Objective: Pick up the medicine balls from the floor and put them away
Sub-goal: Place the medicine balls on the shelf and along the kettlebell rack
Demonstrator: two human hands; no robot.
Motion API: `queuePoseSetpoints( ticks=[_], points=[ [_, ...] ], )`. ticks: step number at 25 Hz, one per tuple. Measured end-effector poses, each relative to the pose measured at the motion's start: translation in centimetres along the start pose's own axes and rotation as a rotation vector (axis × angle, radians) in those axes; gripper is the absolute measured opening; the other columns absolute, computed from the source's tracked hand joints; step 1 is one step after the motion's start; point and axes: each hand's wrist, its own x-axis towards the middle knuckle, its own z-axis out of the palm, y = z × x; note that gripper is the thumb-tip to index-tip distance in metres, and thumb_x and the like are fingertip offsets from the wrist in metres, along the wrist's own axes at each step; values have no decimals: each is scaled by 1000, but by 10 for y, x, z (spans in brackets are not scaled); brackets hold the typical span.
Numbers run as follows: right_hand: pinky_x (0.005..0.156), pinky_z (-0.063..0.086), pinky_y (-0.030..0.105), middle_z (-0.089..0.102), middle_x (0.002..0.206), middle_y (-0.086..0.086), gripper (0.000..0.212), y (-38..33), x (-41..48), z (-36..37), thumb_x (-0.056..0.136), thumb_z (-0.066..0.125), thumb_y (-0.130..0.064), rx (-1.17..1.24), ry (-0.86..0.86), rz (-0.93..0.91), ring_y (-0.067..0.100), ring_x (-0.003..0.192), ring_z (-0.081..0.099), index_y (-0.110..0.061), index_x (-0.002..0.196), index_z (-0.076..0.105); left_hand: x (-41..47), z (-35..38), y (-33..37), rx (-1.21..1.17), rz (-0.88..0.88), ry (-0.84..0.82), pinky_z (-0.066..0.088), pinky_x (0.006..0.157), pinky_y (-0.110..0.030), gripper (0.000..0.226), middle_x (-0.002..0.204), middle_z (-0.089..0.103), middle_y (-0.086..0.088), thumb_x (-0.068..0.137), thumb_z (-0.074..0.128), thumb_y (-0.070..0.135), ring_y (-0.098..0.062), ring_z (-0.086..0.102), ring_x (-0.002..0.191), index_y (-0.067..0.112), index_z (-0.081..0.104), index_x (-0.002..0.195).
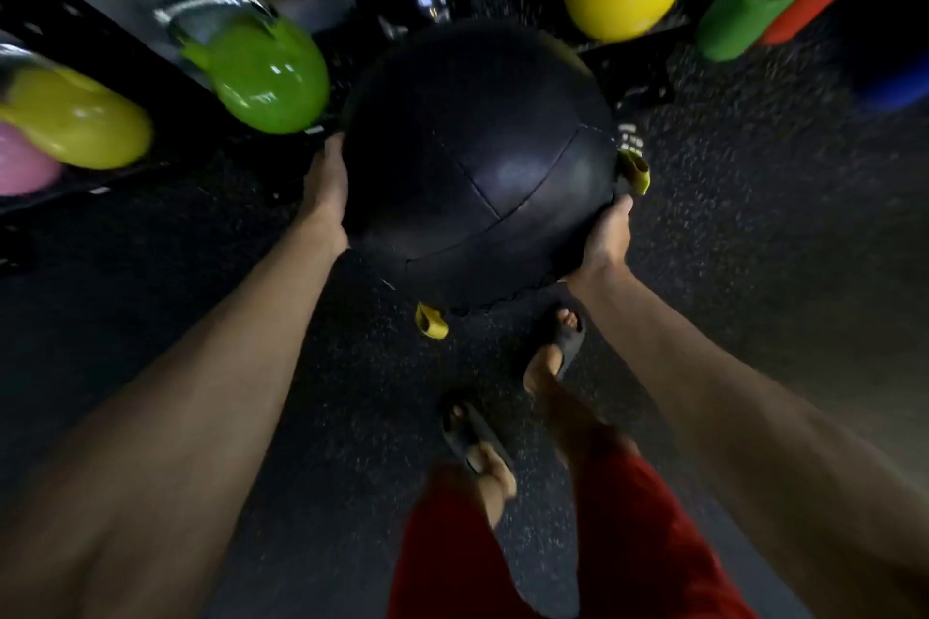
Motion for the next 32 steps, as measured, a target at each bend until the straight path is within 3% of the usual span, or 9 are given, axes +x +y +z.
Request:
queuePoseSetpoints(
  ticks=[4,6,9,13,16,19,22,25,32],
  points=[
    [97,53,42,71,115,1,53,-51,-107,32,81,50,-59,-11,-90,-289,26,109,66,-22,112,70,-134,-43,67,-173,162,-88,58,87,-51,73,114,75,-2,65,62,74,-28,73,101,27,72,120],
    [96,54,42,73,113,2,57,-64,-160,42,76,49,-58,-13,-162,-390,26,107,67,-20,113,71,-176,-67,104,-205,276,-104,59,88,-46,67,110,76,-2,68,60,69,-26,73,100,24,74,116],
    [99,53,44,72,117,3,44,-80,-254,54,87,49,-54,61,-298,-500,26,109,66,-21,107,70,-231,-107,149,-242,419,-60,57,93,-48,70,110,77,-1,63,63,73,-28,71,106,26,74,114],
    [96,52,40,71,111,1,35,-107,-349,66,90,48,-50,125,-452,-643,27,111,63,-24,98,69,-325,-143,191,-370,607,-112,60,86,-45,63,109,77,-4,67,65,62,-26,73,102,22,73,115],
    [82,55,35,72,114,0,56,-129,-408,78,76,52,-58,143,-482,-682,23,106,66,-20,112,73,-391,-164,217,-430,743,-137,59,88,-43,44,113,75,-5,90,55,52,-25,71,102,20,71,116],
    [68,53,27,74,104,0,40,-149,-462,86,95,43,-44,180,-603,-741,22,102,67,-17,107,71,-432,-182,250,-433,836,-117,56,95,-45,51,115,74,-3,88,52,59,-26,68,109,23,70,119],
    [57,54,20,77,82,-5,39,-172,-512,102,102,38,-39,206,-765,-788,16,84,71,-18,95,71,-475,-195,290,-459,967,-124,56,94,-41,45,113,75,-2,91,53,57,-24,68,109,25,72,117],
    [75,55,25,78,98,-7,38,-207,-535,134,102,40,-43,207,-852,-860,15,98,70,-21,108,71,-490,-197,327,-483,1056,-125,56,81,-32,40,110,73,3,101,44,51,-15,66,102,26,69,119],
    [75,55,28,76,109,-6,40,-273,-554,230,99,44,-45,127,-1006,-928,13,102,71,-23,119,70,-487,-207,409,-619,1097,-74,53,75,-31,38,108,72,3,102,40,51,-15,64,103,28,70,113]
  ],
)
